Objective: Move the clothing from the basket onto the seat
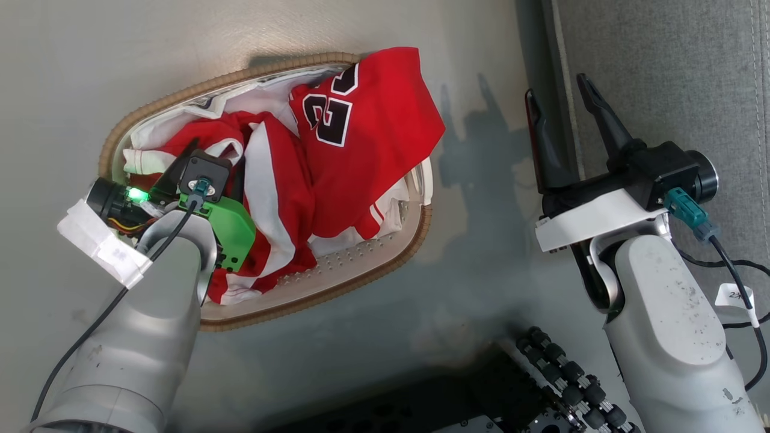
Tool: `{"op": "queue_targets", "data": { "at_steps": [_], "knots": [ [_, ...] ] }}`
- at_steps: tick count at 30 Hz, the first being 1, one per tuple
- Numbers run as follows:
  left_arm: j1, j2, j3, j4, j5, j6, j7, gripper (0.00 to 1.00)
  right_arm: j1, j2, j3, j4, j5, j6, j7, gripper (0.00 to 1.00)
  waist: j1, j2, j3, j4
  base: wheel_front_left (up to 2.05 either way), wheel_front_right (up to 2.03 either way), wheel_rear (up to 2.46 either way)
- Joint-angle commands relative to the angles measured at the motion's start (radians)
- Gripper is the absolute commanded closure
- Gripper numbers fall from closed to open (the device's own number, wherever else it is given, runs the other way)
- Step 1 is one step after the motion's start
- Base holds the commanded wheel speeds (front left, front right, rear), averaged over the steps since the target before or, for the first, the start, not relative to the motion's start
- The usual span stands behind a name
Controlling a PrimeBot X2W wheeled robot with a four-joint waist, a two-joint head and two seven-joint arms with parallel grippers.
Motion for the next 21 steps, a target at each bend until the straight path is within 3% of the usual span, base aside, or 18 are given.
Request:
{"op": "queue_targets", "data": {
  "at_steps": [1, 2, 3, 4, 6, 21],
  "knots": [
    [-0.022, 0.006, 0.001, 0.010, 0.005, 0.007, 0.000, 0.00, -0.003, -0.002, 0.001, 0.004, 0.005, -0.001, -0.005, 0.00, -0.0001, 0.0000, 0.005, -0.006, 0.00, 0.00, 0.00],
    [-0.023, 0.005, 0.007, 0.011, -0.006, 0.009, 0.000, 0.04, -0.002, -0.002, 0.002, 0.006, 0.006, -0.001, -0.005, 0.00, -0.0001, 0.0000, 0.003, -0.006, 0.00, 0.00, 0.00],
    [-0.023, 0.005, 0.011, 0.006, -0.012, 0.010, 0.000, 0.50, -0.002, -0.002, 0.003, 0.008, 0.009, -0.001, -0.005, 0.00, -0.0001, 0.0000, 0.001, -0.005, 0.00, 0.00, 0.00],
    [-0.019, 0.004, 0.011, -0.003, -0.015, 0.005, 0.000, 0.83, -0.001, -0.002, 0.005, 0.012, 0.012, -0.001, -0.005, 0.00, -0.0001, 0.0000, -0.004, -0.004, 0.00, 0.00, 0.00],
    [0.003, 0.000, 0.017, -0.016, -0.027, -0.001, 0.000, 1.00, 0.000, -0.002, 0.008, 0.022, 0.016, -0.001, -0.005, 0.00, -0.0001, 0.0000, -0.018, -0.001, 0.00, 0.00, 0.00],
    [0.224, -0.045, 0.060, -0.236, -0.095, -0.024, 0.000, 1.00, 0.072, -0.003, 0.010, 0.079, 0.003, -0.001, -0.005, 0.00, -0.0001, 0.0000, -0.294, 0.090, 0.00, 0.00, 0.00]
  ]
}}
